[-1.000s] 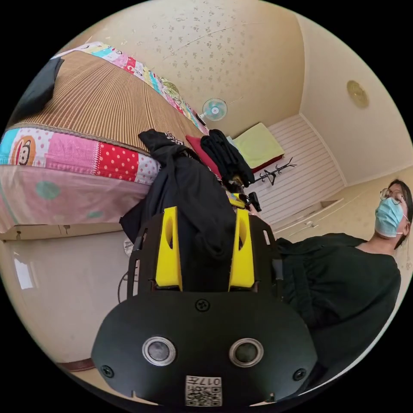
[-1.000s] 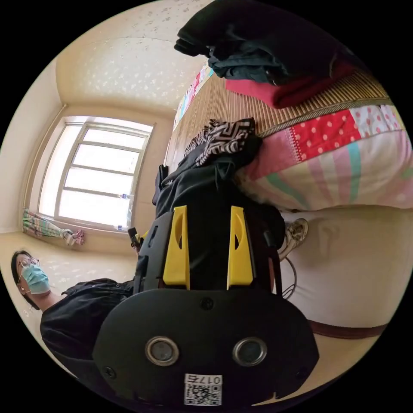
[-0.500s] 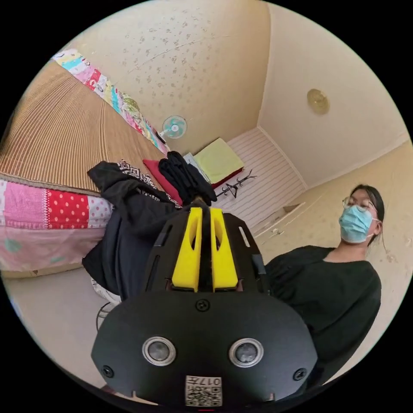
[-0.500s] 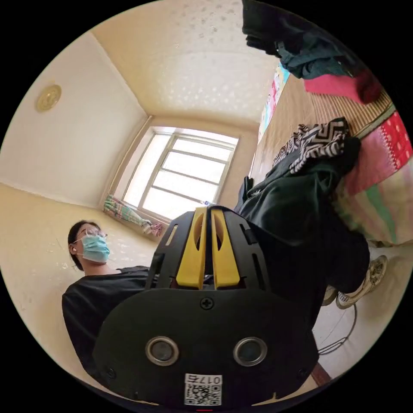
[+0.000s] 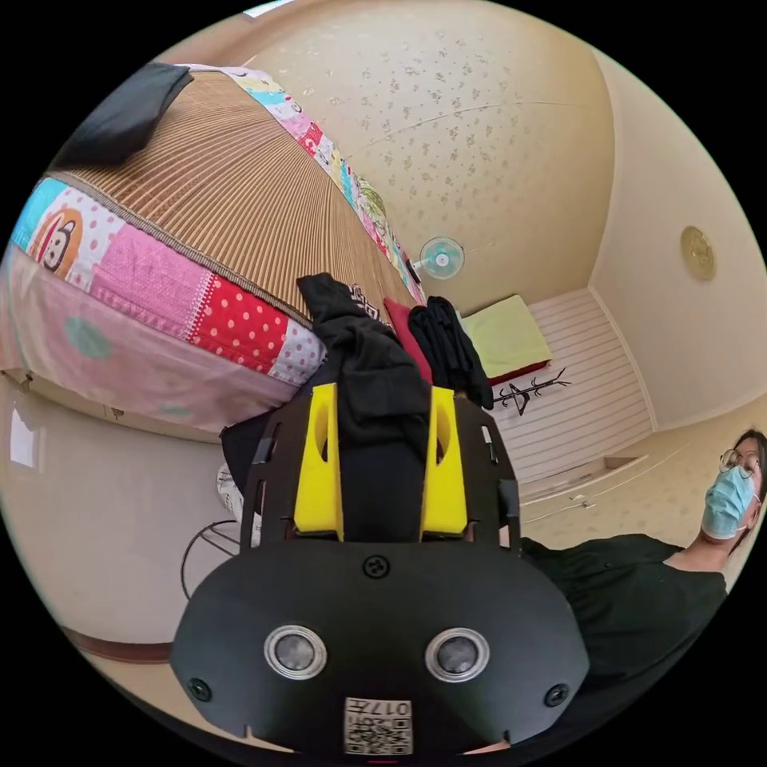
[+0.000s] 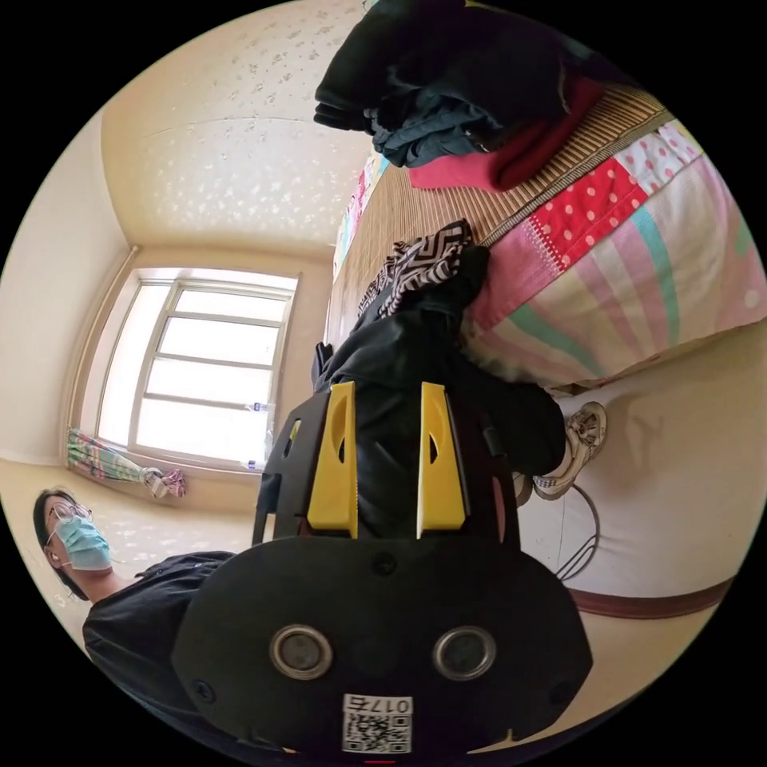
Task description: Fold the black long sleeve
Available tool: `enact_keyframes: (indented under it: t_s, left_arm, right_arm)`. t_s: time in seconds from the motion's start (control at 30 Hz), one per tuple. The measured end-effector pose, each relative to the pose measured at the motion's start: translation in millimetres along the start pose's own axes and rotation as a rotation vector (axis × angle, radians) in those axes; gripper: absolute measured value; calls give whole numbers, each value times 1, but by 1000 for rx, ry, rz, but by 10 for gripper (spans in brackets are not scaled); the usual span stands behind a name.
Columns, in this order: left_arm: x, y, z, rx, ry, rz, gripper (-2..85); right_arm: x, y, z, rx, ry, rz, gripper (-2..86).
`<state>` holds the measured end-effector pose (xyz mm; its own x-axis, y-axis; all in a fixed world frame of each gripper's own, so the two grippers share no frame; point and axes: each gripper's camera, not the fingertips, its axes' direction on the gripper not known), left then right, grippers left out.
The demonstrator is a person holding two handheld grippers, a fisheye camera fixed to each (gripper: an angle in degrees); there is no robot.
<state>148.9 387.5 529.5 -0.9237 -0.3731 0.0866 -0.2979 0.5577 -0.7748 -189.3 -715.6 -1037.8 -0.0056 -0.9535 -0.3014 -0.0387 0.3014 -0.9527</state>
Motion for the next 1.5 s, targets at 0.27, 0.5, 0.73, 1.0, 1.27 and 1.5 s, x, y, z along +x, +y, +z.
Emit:
enact_keyframes:
  t_s: [0.27, 0.5, 0.73, 1.0, 1.27, 1.5]
  left_arm:
    - [-9, -12, 22, -36, 293, -54, 46]
    - [-10, 18, -21, 72, 502, -15, 7]
    - [3, 57, -56, 30, 255, -10, 9]
    - [36, 99, -84, 99, 422, 140, 5]
    - [110, 147, -175, 170, 625, 539, 3]
    - [145, 204, -221, 141, 527, 674, 1]
  right_arm:
    - [26, 8, -6, 20, -195, 109, 121]
    - [39, 24, 0, 53, -245, 198, 119]
    - [27, 39, 16, -32, -178, 121, 56]
    - [-47, 112, -51, 171, -328, -206, 19]
    - [-158, 212, -141, 2, -711, -871, 14]
    - [-208, 292, -180, 36, -660, -1087, 11]
